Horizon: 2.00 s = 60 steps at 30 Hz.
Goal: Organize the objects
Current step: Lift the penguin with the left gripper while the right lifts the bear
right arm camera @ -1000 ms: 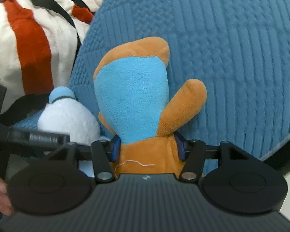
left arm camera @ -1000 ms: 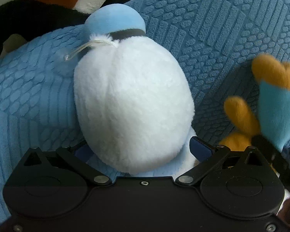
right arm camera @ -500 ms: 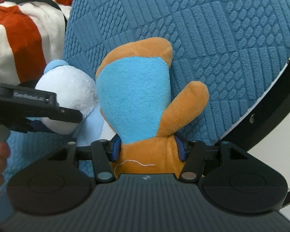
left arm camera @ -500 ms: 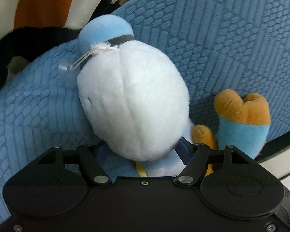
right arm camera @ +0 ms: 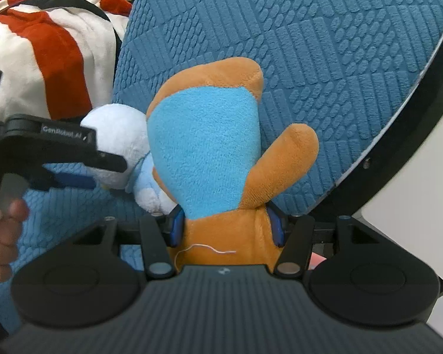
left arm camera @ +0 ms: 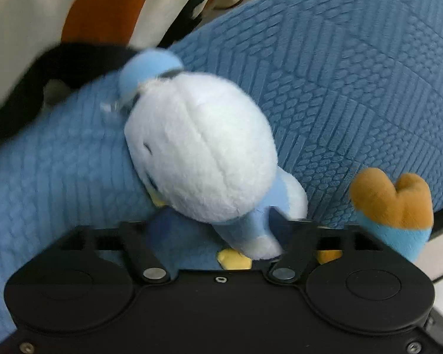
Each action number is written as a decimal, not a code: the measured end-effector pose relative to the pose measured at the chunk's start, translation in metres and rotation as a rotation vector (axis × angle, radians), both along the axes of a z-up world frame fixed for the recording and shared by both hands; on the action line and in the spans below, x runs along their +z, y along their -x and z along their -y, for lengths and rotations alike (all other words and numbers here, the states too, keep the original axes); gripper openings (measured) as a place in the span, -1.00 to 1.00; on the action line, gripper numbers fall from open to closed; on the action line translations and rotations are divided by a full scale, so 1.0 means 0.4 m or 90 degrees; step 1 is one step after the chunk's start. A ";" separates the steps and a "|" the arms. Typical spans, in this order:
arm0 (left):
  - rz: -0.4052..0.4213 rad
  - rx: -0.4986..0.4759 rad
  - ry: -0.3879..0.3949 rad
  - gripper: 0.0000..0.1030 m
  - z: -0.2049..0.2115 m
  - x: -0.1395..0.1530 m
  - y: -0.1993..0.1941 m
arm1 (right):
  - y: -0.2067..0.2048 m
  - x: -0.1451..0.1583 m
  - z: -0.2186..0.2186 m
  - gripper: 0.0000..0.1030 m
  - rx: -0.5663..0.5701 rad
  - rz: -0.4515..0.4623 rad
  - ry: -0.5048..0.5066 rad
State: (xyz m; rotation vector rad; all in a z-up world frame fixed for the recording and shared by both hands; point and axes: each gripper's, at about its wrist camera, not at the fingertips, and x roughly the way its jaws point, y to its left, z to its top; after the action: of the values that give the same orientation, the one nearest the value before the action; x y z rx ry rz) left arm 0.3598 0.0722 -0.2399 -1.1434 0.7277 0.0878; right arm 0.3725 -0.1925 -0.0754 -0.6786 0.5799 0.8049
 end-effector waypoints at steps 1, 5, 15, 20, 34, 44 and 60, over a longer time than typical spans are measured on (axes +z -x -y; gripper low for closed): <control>0.000 -0.001 0.013 0.58 0.001 -0.012 -0.012 | -0.001 0.003 0.004 0.13 -0.002 0.000 0.000; 0.000 0.013 0.078 0.88 0.022 -0.038 -0.028 | -0.008 0.008 0.025 0.13 -0.011 -0.008 -0.005; 0.015 0.087 0.169 0.90 0.058 -0.069 -0.075 | -0.021 -0.031 0.041 0.14 -0.049 -0.054 -0.037; 0.003 0.110 0.179 0.90 0.068 -0.086 -0.113 | -0.031 -0.060 0.035 0.14 -0.072 -0.072 -0.040; -0.020 0.057 0.107 0.50 0.093 -0.052 -0.149 | -0.011 -0.063 0.058 0.14 -0.106 -0.091 -0.054; -0.031 -0.006 0.002 0.35 0.100 0.042 -0.022 | 0.026 -0.046 0.111 0.14 -0.137 -0.132 -0.083; -0.070 -0.120 -0.204 0.25 0.110 0.178 0.184 | 0.176 -0.077 0.196 0.14 -0.155 -0.301 -0.109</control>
State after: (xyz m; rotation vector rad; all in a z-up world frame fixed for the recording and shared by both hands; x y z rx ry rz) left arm 0.2862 0.0282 -0.1688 -0.7656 0.8809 0.1036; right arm 0.3023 -0.2708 -0.1060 -0.2488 0.9885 0.7770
